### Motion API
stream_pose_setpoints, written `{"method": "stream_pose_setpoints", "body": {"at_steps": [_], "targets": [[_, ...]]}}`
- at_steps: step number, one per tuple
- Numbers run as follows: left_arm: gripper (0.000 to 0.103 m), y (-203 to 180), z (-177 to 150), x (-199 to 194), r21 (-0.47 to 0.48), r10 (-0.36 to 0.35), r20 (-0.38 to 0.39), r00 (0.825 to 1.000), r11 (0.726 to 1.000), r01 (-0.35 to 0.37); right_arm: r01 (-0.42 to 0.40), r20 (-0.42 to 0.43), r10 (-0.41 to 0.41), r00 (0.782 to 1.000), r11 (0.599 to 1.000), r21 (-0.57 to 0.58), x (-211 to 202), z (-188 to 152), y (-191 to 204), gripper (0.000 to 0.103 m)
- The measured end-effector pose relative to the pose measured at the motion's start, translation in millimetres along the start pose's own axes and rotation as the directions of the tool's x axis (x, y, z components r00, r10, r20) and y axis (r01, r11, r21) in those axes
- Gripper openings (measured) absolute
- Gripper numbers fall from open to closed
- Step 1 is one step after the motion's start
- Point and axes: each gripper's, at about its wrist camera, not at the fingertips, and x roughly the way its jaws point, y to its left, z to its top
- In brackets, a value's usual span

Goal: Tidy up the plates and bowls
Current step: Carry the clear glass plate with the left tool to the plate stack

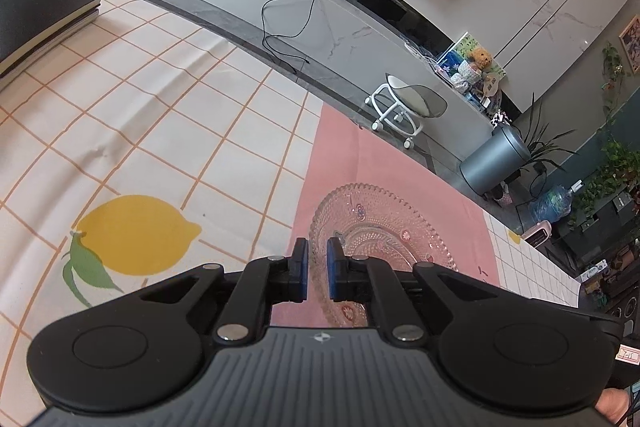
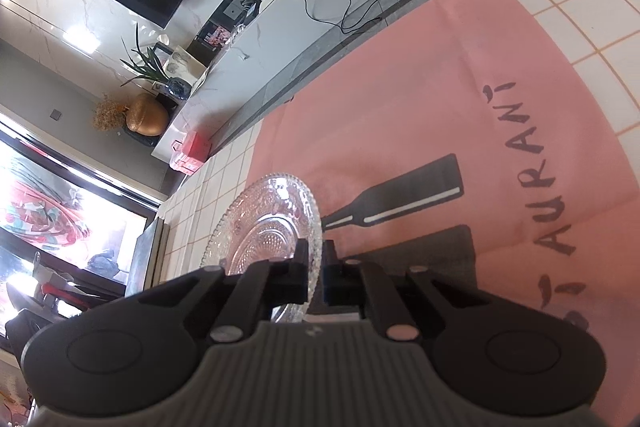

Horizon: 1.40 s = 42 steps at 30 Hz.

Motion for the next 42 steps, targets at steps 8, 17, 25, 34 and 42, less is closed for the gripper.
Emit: {"method": "stream_pose_setpoints", "body": {"at_steps": [8,17,25,34,42], "targets": [[0.009,-31.4,-9.6,-41.7,0.032,-0.005,-0.009,1.000,0.999,0.005,-0.017,0.032,0.016,0.999,1.000,0.010,-45.8,-12.3,8.8,0.003],[0.009,-76.0,-41.4,-101.9,0.048,-0.022,-0.025,0.999,0.999,0.023,-0.052,0.069,0.050,0.996,0.998,0.028,-127.0,-40.0,14.2,0.003],[0.009,-126.5,-85.9,-145.9,0.051,-0.050,-0.049,0.998,0.997,0.053,-0.069,0.111,0.063,0.992,0.996,0.050,-218.2,-74.9,0.7,0.003],[0.009,-169.6,-160.6,-171.6,0.025,-0.094,-0.067,0.993,0.995,0.096,-0.061,0.140,0.050,0.989,0.995,0.078,-314.8,-116.5,-36.0,0.003],[0.009,-185.9,-220.3,-162.4,-0.012,-0.099,-0.125,0.987,0.995,0.098,-0.013,0.143,0.000,0.990,0.996,0.089,-367.6,-141.5,-79.5,0.002]]}}
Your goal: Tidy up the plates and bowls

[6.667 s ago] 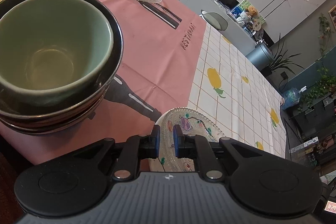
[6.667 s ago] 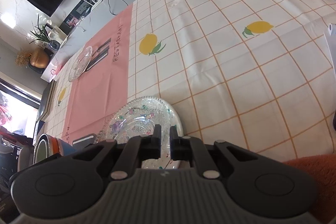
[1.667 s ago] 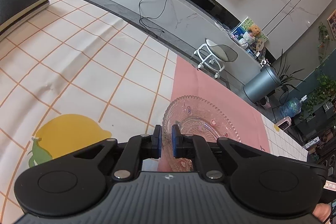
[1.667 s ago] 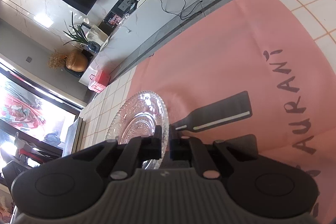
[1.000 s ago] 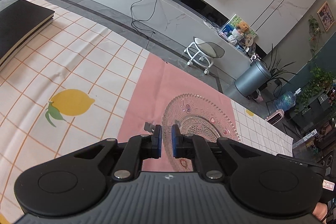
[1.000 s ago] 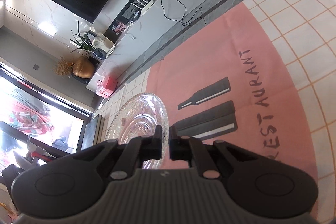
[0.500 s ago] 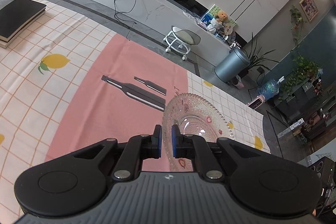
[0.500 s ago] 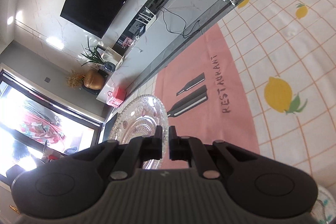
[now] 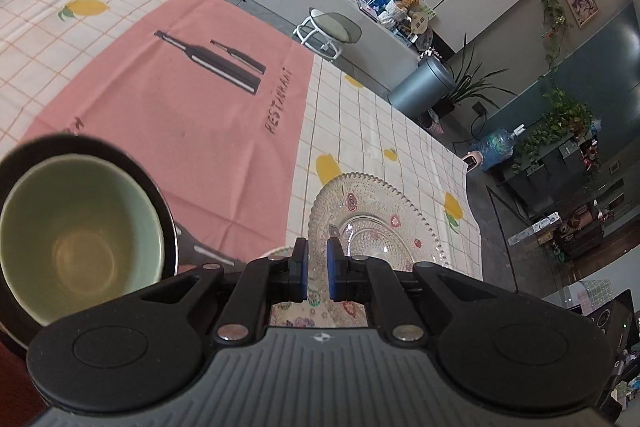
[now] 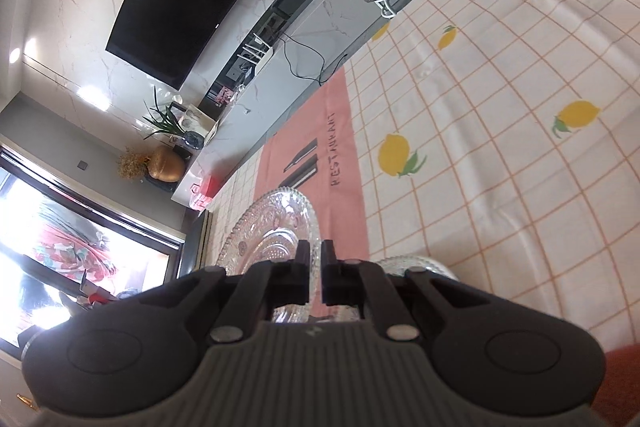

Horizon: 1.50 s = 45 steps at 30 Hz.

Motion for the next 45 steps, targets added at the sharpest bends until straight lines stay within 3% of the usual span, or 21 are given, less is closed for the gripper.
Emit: {"method": "stream_pose_setpoints", "body": {"at_steps": [4,16,34,45], "targets": [[0.009,1.0,-17.1,13.4,-0.001,0.035,-0.016,0.999,0.999,-0.035,0.039,-0.028,-0.039,0.999,0.999,0.010,-2.2,-4.4,-21.8,0.003],[0.011,10.8,-45.6,34.4,-0.003,0.115,-0.043,0.992,0.993,-0.116,0.172,-0.119,-0.178,0.977,0.984,-0.054,19.9,-14.1,-37.2,0.003],[0.013,7.9,-60.1,42.8,0.043,0.178,-0.018,0.984,0.983,-0.177,0.282,-0.145,-0.308,0.940,0.943,-0.177,41.3,-21.1,-26.9,0.006],[0.014,0.8,-65.1,42.3,0.084,0.202,0.019,0.979,0.976,-0.203,0.311,-0.115,-0.348,0.930,0.915,-0.258,43.1,-28.6,-18.5,0.008]]}}
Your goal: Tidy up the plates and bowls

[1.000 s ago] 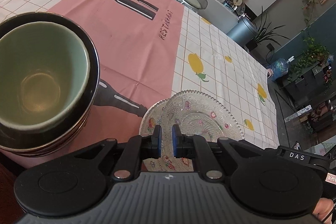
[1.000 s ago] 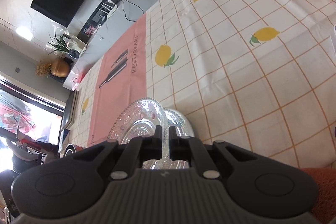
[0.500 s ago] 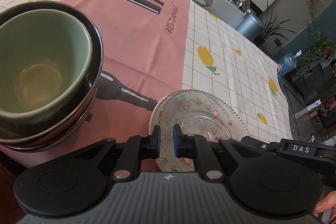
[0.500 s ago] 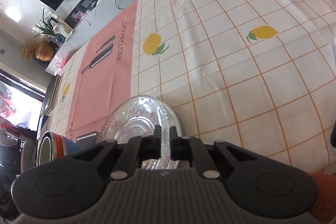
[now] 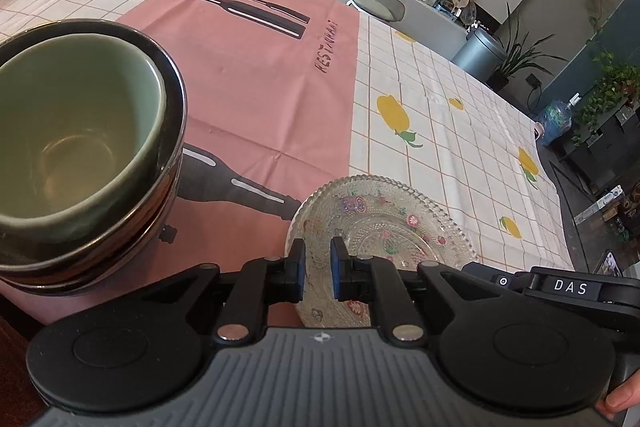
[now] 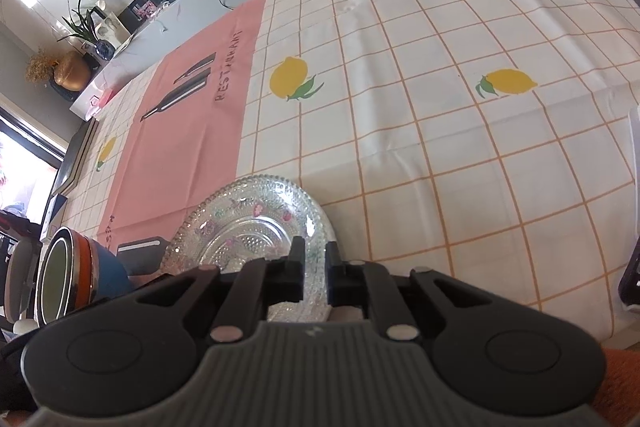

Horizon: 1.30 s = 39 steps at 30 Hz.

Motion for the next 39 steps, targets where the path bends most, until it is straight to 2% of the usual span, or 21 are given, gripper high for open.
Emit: {"method": "stream_pose_setpoints", "body": {"at_steps": [16,29,39], "targets": [[0.015,-11.0,-5.7,0.5,0.076,0.033,0.036,0.999,0.996,-0.036,0.159,0.041,-0.154,0.987,0.970,-0.184,2.4,-9.9,25.9,0.007],[0.024,-26.2,-7.7,2.8,0.162,0.097,0.041,0.994,0.981,-0.102,0.217,0.073,-0.205,0.976,0.943,-0.254,1.9,-15.5,35.7,0.007],[0.031,-42.2,-11.8,5.5,0.276,0.150,0.043,0.988,0.948,-0.156,0.218,0.085,-0.204,0.975,0.951,-0.220,-1.3,-14.4,32.5,0.005]]}}
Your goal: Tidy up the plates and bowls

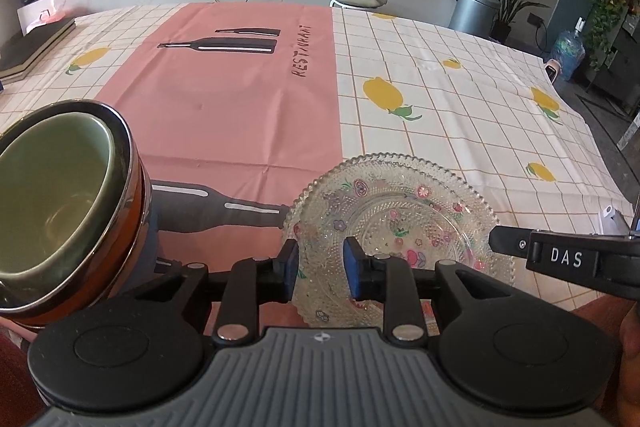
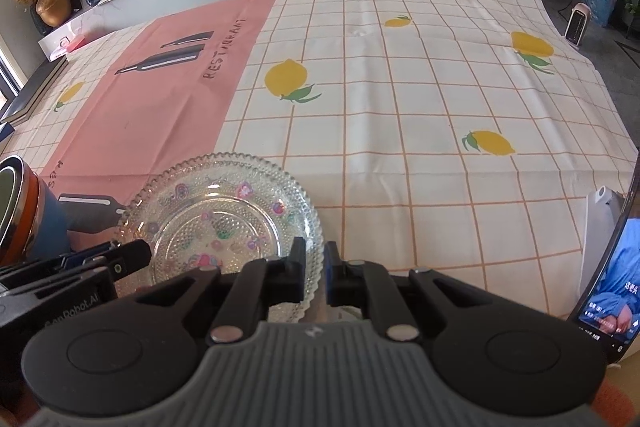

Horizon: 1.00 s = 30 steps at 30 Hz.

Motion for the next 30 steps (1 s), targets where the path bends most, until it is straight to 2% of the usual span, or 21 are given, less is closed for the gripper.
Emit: {"method": "stream_pose_setpoints", "body": {"at_steps": [8,11,15,18,21,22,23,25,27,30], "targets": [[0.031,-4.2,-1.1,-0.6,0.051,0.009,0.008,1.000,0.999,-0.009,-0.010,0.006,0.010,1.000,0.999,0.032,-0.8,0.2,-3.8,0.003],[0.032,-15.9,-5.1,1.0,0.151,0.052,0.009,0.999,0.987,-0.053,-0.002,0.015,0.001,1.000,0.999,0.037,-2.1,-0.1,-4.6,0.003],[0.032,-23.0,-10.5,1.3,0.199,0.072,0.034,0.997,0.977,-0.078,0.000,0.021,-0.001,1.000,0.999,0.042,-3.6,-0.3,-5.5,0.002],[0.031,-23.6,-12.0,0.1,0.218,0.077,0.043,0.996,0.972,-0.085,-0.003,0.021,0.002,1.000,0.999,0.045,-4.4,-0.7,-5.8,0.002],[0.032,-17.4,-11.8,-2.4,0.182,0.047,0.043,0.998,0.982,-0.054,-0.012,0.016,0.011,1.000,0.998,0.062,-3.7,-0.2,-8.1,0.003],[0.037,-15.8,-12.0,-4.2,0.169,0.037,0.046,0.998,0.985,-0.044,-0.019,0.013,0.018,1.000,0.997,0.072,-2.9,0.4,-9.7,0.003],[0.050,-14.5,-12.4,-6.8,0.157,0.034,0.054,0.998,0.987,-0.042,-0.021,0.011,0.020,1.000,0.997,0.079,-2.6,0.6,-10.8,0.005],[0.061,-10.6,-13.1,-14.1,0.122,0.034,0.089,0.995,0.992,-0.045,-0.019,0.014,0.017,1.000,0.996,0.091,-3.0,0.9,-12.2,0.008],[0.062,-5.9,-12.7,-18.8,0.103,0.022,0.107,0.994,0.994,-0.033,-0.008,0.016,0.006,1.000,0.995,0.099,-4.1,0.8,-13.1,0.015],[0.062,1.0,-12.4,-18.0,0.071,0.018,0.075,0.997,0.997,-0.024,-0.009,0.021,0.007,1.000,0.994,0.105,-6.4,-0.2,-13.8,0.016]]}}
